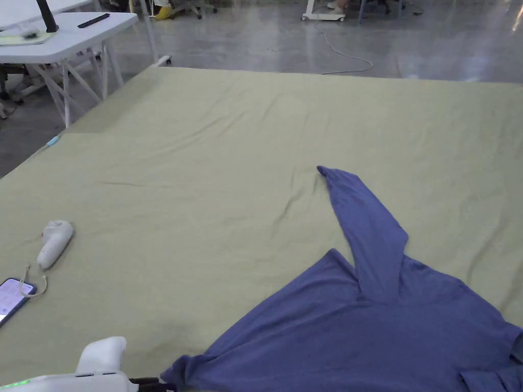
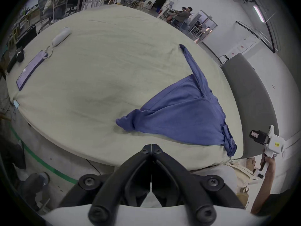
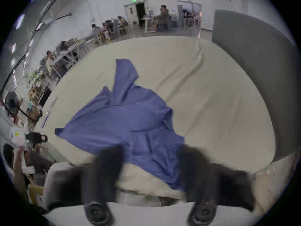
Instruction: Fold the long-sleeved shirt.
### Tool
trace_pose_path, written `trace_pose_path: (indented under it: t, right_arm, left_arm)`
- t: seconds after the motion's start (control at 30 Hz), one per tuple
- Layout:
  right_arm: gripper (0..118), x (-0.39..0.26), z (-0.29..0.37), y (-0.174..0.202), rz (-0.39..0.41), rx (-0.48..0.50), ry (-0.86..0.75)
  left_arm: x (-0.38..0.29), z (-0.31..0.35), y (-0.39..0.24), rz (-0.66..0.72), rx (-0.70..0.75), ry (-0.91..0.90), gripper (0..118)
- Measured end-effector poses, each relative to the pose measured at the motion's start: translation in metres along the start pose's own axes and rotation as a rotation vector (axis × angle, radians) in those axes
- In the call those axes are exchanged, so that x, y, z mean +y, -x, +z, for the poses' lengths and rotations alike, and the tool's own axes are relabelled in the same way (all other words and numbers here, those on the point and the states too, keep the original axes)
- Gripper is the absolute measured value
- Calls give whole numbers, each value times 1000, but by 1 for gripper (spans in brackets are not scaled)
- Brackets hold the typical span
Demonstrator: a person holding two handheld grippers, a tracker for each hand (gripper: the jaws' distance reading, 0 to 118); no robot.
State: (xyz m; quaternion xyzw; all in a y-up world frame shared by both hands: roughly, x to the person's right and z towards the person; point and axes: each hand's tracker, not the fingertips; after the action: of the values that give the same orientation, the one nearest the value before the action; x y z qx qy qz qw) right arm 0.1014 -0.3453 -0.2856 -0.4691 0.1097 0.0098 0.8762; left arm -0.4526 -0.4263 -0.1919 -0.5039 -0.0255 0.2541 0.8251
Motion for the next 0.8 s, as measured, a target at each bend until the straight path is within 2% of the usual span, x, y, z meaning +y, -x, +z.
trace_pose_path:
  t: [0.03, 0.07, 0.1, 0.17, 0.2, 0.27, 0.37, 0.4, 0.43, 0.5, 0.53, 0.57, 0.6, 0.63, 0.67, 0.73, 0.77, 0.8]
  right_arm:
    - [0, -2, -8, 10, 46, -8, 22]
    - [0, -6, -15, 18, 79, -43, 44]
    - [0, -8, -20, 22, 92, -37, 42]
    - [0, -16, -26, 31, 87, 25, 61]
    - [0, -18, -28, 33, 68, 49, 68]
    - [0, -21, -38, 34, 51, 66, 92]
    - [0, -20, -50, 32, 58, 48, 112]
    - [0, -19, -52, 31, 58, 42, 118]
    - [0, -18, -54, 29, 53, 35, 122]
    - [0, -13, -62, 25, 38, 24, 127]
    - [0, -9, -66, 22, 30, 14, 130]
    - [0, -4, -69, 20, 26, 7, 132]
    - [0, 2, -73, 18, 24, -1, 133]
    - [0, 11, -82, 14, 22, -8, 131]
    - [8, 25, -89, 10, 19, -8, 118]
    - [100, 55, -110, 5, 45, -9, 84]
    - [118, 73, -133, 0, 56, -35, 87]
    - [116, 86, -144, -3, 40, 18, 11]
  left_arm:
    - [0, -3, 2, 6, 13, -2, 22]
    - [1, -7, 4, 15, 42, -14, 68]
    - [2, -10, 5, 28, 87, -53, 118]
    - [8, -21, 11, 35, 101, -91, 117]
    - [17, -20, 13, 24, 103, -186, 117]
    - [25, -37, 13, 43, 152, -94, 117]
    - [36, -65, 9, -36, 214, -30, 116]
    - [36, -75, 7, -79, 248, -5, 112]
    - [37, -85, 3, -146, 298, 4, 98]
    - [39, -100, -6, -237, 382, 10, 40]
    - [34, -102, -11, -274, 389, -8, 38]
    - [34, -100, -16, -272, 380, -29, 28]
    - [35, -97, -18, -261, 353, -30, 3]
    - [38, -93, -20, -238, 278, -33, 1]
    - [34, -91, -20, -201, 267, -31, 1]
    - [33, -86, -26, -254, 274, -27, 1]
    - [32, -81, -27, -258, 270, -40, 1]
    - [32, -77, -27, -254, 259, -41, 1]
